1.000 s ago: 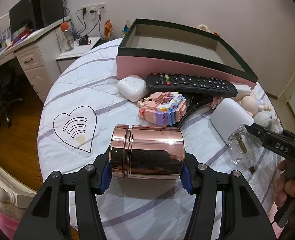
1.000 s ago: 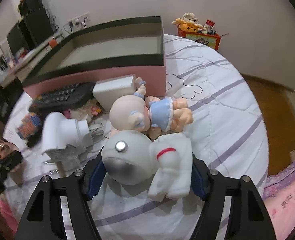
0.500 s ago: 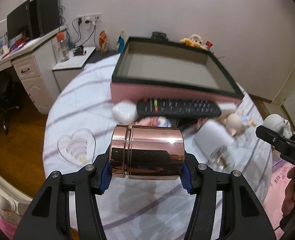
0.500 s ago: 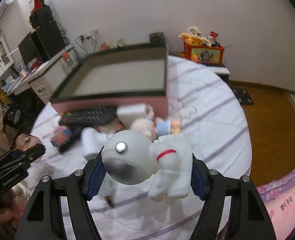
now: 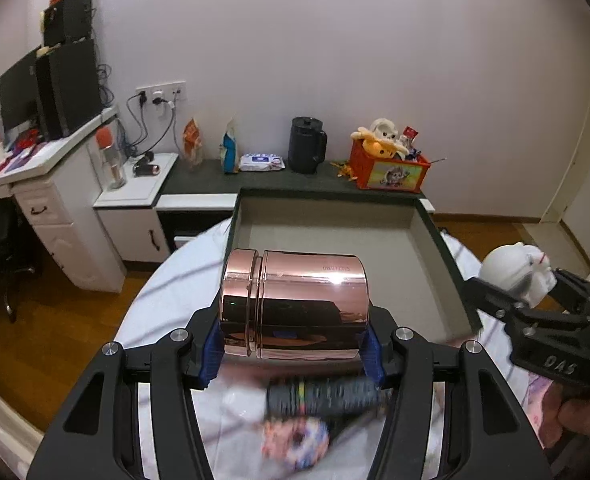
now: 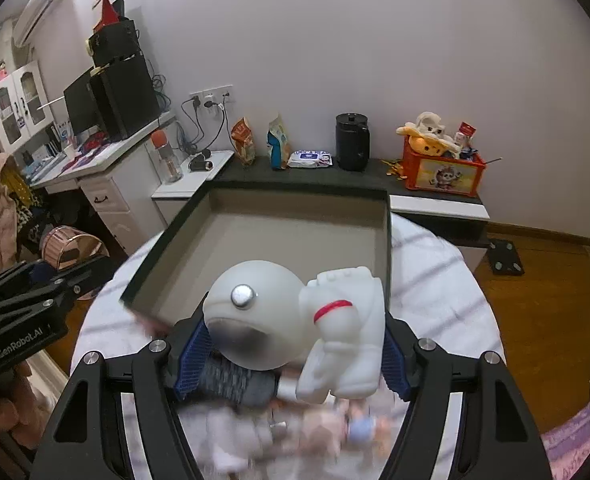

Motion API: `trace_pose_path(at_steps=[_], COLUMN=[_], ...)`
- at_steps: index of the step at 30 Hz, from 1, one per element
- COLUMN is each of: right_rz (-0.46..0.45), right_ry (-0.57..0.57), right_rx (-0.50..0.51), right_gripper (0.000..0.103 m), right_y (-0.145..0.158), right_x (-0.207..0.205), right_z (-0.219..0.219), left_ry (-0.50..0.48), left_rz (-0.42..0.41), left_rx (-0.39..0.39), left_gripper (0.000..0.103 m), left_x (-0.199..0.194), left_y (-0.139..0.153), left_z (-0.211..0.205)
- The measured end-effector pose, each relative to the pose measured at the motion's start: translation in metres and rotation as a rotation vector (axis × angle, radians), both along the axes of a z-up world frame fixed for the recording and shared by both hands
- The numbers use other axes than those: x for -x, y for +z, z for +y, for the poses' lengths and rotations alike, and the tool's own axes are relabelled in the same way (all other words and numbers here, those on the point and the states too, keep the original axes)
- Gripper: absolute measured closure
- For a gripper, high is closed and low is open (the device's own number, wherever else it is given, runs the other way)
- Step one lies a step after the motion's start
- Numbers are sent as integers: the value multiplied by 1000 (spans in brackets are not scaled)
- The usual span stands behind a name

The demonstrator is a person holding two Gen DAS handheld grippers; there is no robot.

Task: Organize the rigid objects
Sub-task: 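Carry canister and astronaut into the box and open both grippers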

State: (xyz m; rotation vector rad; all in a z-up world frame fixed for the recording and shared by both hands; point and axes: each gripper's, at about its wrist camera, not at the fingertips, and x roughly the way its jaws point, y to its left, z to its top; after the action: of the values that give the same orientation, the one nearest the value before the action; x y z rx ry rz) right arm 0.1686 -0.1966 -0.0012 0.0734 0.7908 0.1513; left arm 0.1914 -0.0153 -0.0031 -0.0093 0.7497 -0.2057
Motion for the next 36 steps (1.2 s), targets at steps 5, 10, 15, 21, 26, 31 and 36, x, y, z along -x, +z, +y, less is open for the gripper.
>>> trace_pose_path(at_steps=[5,10,15,21,26,31,36], right_rz=[37,121,188,262,279,268,251], right_ry=[-17,-43,-54,-56,-42,-72,-74], right_rx=[-7,-18,-9,8,58,66,53], right_gripper=[31,31,31,30,28,20,19], right_y=[-8,-35,-58,-82,-87,-84,-72], right_x=[-45,-91,-125,-148,-150,-148,-139], right_z=[-2,-8,-11,-11,-5,-9,-11], left_ry=[4,7,16,18,51,61,67], left_rz=[32,105,176,271,294,282,211], left_rx=[-38,-54,-71,-113,-161,-153,-110], left_gripper=[47,47,47,47,35,18,10], left_x=[-50,-103,-145,-173,-177,-173,-151], left_y=[-12,-39,-63,-95,-100,-92,-66], left_z=[-15,-27,-39,-52,-55,-46,-33])
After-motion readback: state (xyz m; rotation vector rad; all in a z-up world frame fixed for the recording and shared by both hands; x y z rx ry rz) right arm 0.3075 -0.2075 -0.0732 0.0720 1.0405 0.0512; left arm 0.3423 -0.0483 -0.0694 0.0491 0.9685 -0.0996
